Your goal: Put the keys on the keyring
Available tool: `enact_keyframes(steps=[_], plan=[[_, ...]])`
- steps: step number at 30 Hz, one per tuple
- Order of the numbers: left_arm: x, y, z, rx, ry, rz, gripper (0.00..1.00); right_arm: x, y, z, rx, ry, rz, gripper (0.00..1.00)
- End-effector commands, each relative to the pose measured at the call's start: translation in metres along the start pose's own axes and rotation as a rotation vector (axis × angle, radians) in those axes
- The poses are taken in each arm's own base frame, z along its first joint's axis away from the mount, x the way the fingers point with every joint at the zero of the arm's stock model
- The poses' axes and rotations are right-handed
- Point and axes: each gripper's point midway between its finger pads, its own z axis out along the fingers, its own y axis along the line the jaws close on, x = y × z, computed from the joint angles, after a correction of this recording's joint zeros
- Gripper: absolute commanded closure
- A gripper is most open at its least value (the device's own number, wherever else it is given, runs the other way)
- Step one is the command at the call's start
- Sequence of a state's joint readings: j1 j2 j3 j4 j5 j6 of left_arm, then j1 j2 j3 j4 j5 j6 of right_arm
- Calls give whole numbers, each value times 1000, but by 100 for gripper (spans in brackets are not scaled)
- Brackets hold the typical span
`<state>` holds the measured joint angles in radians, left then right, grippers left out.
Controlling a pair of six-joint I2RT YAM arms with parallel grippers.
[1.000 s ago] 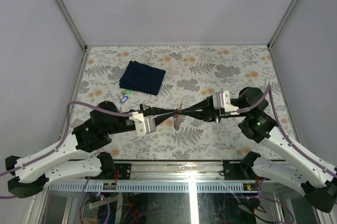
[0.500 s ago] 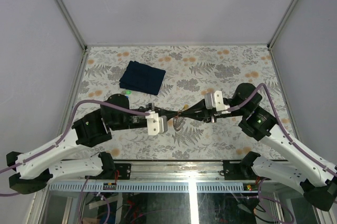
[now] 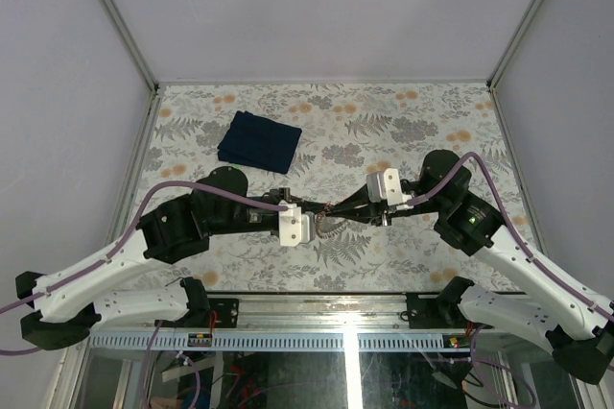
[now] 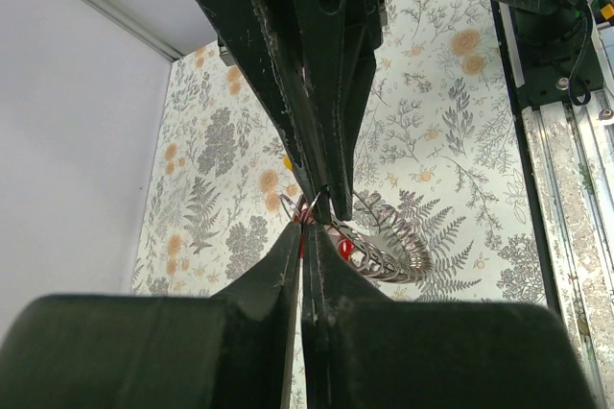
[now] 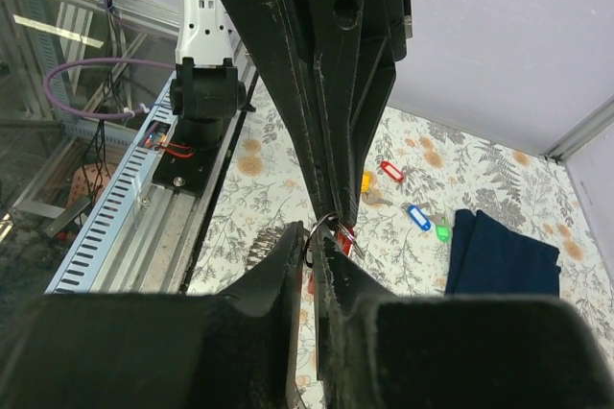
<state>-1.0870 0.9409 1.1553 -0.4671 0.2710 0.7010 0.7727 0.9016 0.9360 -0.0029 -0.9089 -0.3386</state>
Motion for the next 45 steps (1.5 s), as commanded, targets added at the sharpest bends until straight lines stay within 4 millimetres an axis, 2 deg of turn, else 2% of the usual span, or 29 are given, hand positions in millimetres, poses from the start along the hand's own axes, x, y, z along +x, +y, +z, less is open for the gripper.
enact_keyframes(steps=[1,5,12,15,19,21,26,38,45], plan=[[-13,21,-8,-74,-12,45,100,-14,4,-1,-28,-15,-20,89],[-13,20,-9,-73,-11,45,100,-15,1,-1,-12,-13,-29,89],[-14,20,-11,-75,-13,46,100,-15,-6,-3,34,-1,-30,100],[-22,20,-14,-87,-62,62,100,-19,-9,-4,61,-14,-39,100],[-33,16,-23,-121,-172,67,81,-29,-9,-7,70,-40,-40,100],[-37,14,-28,-136,-214,70,76,-33,-7,-7,59,-48,-41,100],[-43,9,-36,-152,-277,52,74,-43,-1,-9,35,-70,-54,100],[-47,-9,-24,-46,-328,79,63,-55,9,-12,-15,-98,-65,100],[-48,-18,-18,10,-342,117,58,-53,17,-11,-64,-89,-56,100]])
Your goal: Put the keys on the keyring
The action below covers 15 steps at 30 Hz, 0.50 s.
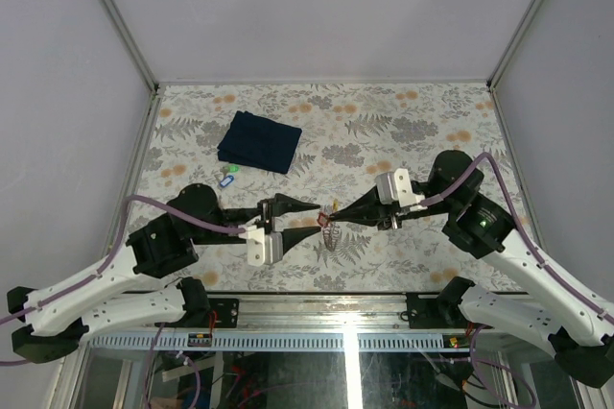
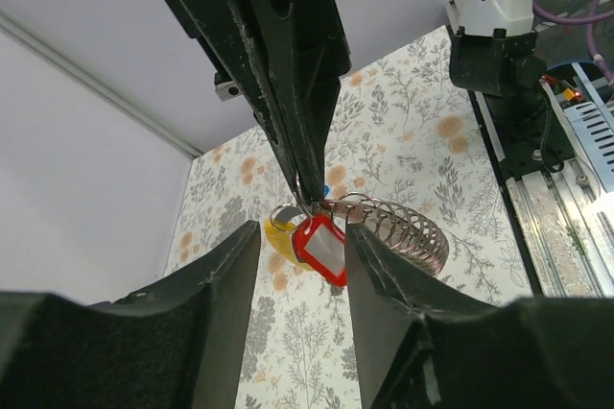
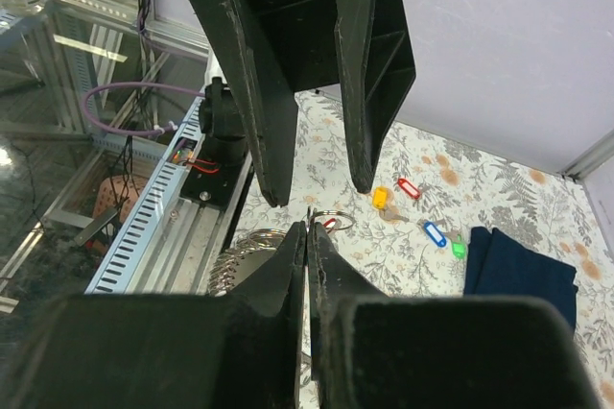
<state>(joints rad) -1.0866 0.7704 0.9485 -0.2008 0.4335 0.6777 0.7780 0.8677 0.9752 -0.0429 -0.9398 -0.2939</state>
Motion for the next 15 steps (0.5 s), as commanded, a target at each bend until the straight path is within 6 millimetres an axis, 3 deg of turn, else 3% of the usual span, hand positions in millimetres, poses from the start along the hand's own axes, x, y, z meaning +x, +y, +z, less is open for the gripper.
enact_keyframes(steps=[1,15], plan=[[-18,4,4,19,-72,64,57,-31,7,-4,-45,-55,-72,100],[-19,0,14,83,-76,89,52,-25,19,-4,-120,-23,-29,100]])
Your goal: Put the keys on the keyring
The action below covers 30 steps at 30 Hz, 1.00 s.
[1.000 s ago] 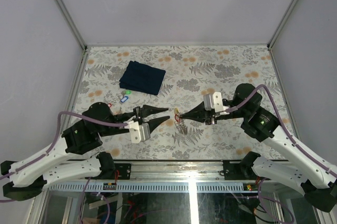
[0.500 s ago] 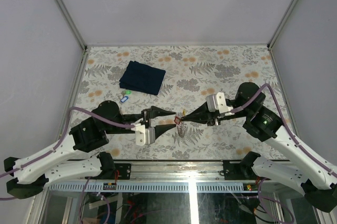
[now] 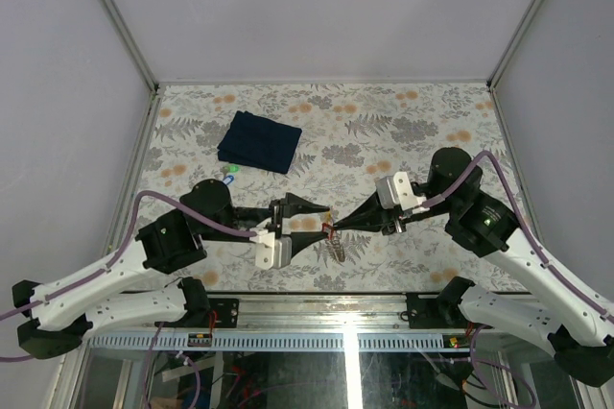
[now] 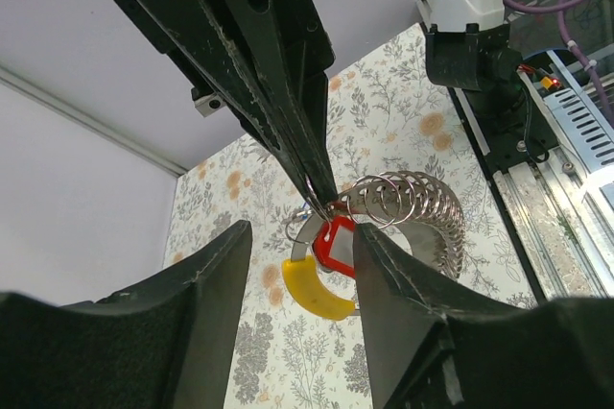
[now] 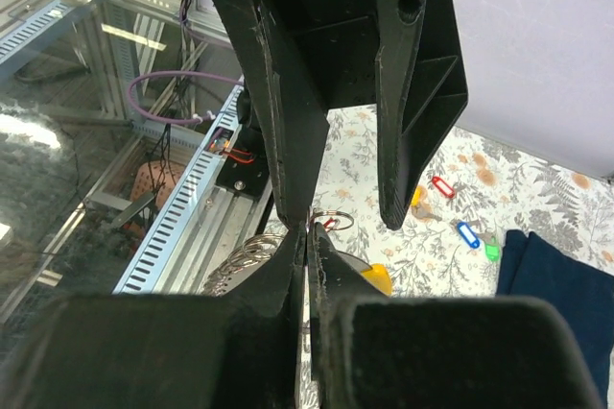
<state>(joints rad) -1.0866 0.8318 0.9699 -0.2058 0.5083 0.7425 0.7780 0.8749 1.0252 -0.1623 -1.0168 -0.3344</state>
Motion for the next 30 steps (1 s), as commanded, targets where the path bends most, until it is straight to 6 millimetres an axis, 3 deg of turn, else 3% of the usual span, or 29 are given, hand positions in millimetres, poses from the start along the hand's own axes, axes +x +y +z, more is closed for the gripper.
enact_keyframes(steps=[1,6,16,30], plan=[[-22,9,0,2,-64,50,52,-20,3,0,-36,-33,-51,100],[-22,3,3,40,-71,43,55,-19,4,0,-37,-31,-50,100],[-16,-5,3,81,-50,33,76,-22,1,-3,-10,-31,-69,100],[-7,-3,-4,45,0,33,83,-25,-6,-6,42,-36,-105,100]])
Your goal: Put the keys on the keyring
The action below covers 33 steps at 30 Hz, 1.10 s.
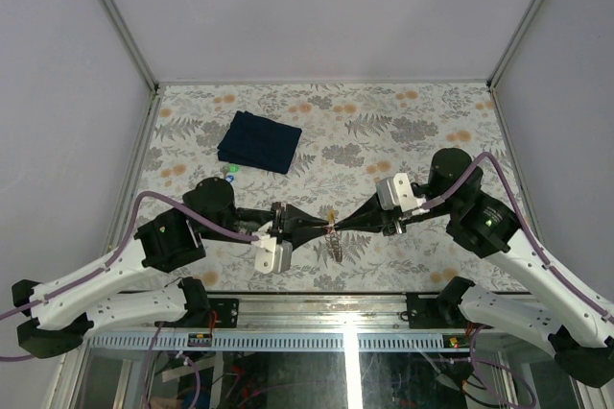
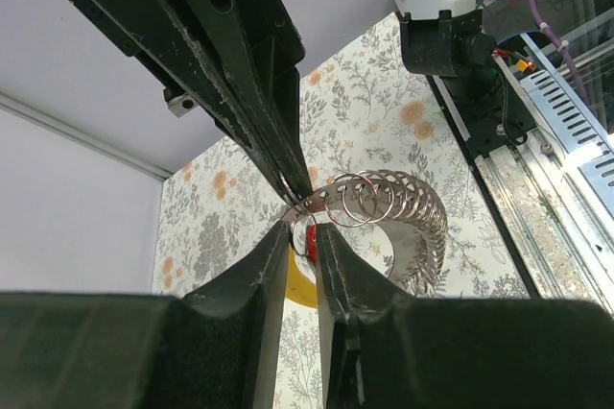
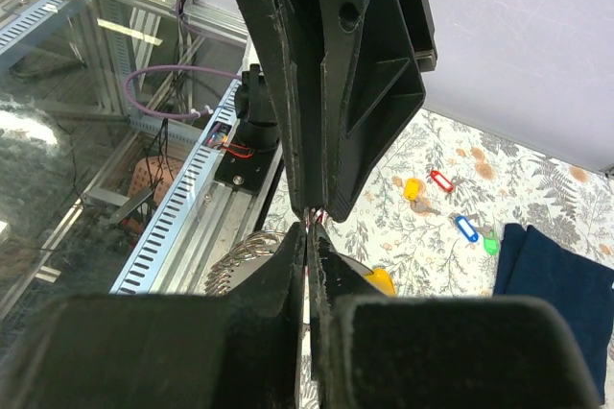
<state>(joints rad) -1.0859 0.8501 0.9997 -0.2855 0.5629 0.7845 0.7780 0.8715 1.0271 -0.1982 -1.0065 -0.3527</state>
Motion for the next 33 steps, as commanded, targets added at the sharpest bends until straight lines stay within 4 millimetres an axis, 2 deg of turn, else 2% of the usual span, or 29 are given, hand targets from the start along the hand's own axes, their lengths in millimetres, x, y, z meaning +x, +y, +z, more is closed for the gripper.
enact_keyframes(steps=[1,8,16,25,33], plan=[[-8,8,-6,-35,-4,24,84,-30,-7,-5,40,-57,-112,100],[-5,12,-6,-50,10,28,100,-33,-9,-5,59,-74,-113,100],[-1,17,-9,-92,31,29,100,-41,-19,-7,131,-110,-128,100],[0,35,-17,-223,33,30,100,-49,-35,-11,250,-178,-100,100],[13,50,-22,-309,99,41,100,-59,-52,-19,383,-292,-80,100]])
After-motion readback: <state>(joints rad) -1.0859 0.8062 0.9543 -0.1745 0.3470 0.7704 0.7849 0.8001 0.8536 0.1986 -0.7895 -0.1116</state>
